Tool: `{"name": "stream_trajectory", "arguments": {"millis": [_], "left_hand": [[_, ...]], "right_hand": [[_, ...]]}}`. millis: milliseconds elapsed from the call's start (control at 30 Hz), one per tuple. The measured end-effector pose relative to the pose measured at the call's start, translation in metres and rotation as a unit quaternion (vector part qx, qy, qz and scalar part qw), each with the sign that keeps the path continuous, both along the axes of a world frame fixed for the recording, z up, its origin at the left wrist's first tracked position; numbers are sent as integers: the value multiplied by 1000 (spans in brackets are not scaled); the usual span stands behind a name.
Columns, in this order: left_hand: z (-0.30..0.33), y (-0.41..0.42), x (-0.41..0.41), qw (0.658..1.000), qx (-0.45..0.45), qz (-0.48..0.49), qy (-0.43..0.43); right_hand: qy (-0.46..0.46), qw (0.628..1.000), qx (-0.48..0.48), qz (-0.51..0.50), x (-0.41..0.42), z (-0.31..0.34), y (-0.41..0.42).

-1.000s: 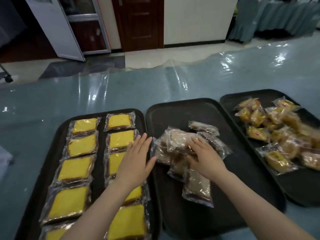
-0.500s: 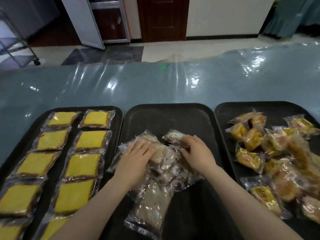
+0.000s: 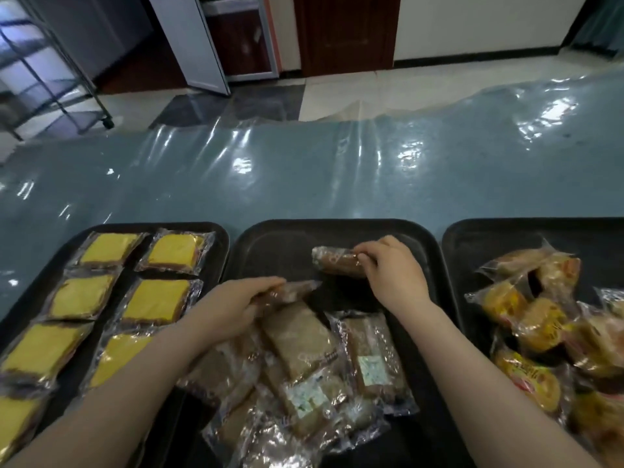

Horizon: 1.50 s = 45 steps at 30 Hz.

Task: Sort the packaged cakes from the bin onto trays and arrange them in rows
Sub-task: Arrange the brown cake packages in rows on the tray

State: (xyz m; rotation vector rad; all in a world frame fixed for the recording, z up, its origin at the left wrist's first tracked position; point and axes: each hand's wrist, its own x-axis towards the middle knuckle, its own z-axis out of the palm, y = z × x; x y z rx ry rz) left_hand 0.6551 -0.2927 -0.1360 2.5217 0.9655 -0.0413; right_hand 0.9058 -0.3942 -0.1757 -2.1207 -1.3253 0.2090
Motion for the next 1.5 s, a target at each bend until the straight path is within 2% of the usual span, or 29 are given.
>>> {"name": "stream_trajectory", "arguments": {"millis": [167,300,400,467,567,633,733,800,933,1067,1133,1200,1300,1400,1500], "left_hand": [[-10,26,39,992,89,84,-10],[-30,39,61,970,207,113,-63],[-45,44,71,955,283,51,-67],[-56,45,75,965,262,3,-23],[-76,47,72,990,138,-30,25],[-82,47,72,993,121,-7,10],[-82,48,80,990,140,23,-24],[-81,49,87,990,133,29,-45],[-82,48,93,996,67,45,-45],[-62,33,83,989,10,106,-102],[-55,14,72,992,-11,81,-99],[-55,-10,60,998,-42,44,-24],[-65,-36,46,991,-13,16,131],[-65,-47,41,985,-8,44,167],[-67,-70,31,980,-11,66,188]], "right_hand": [[-120,991,22,-54,22,2,35],[-155,983,-80,61,20,-28,38],[-134,972,-140,132,20,-57,29],[-114,980,-125,105,21,-67,19],[-109,987,-103,63,20,-73,9],[-119,984,-119,56,18,-72,10],[-128,979,-145,59,14,-70,13],[-134,982,-126,47,12,-69,10],[-106,993,-52,-16,11,-68,2],[-121,991,-58,-8,12,-68,5],[-123,991,-61,-7,12,-69,7],[-126,990,-65,-6,12,-70,7],[-98,991,-86,5,17,-68,6],[-39,994,-103,9,16,-60,0],[13,998,-60,-6,4,-46,-23]]}}
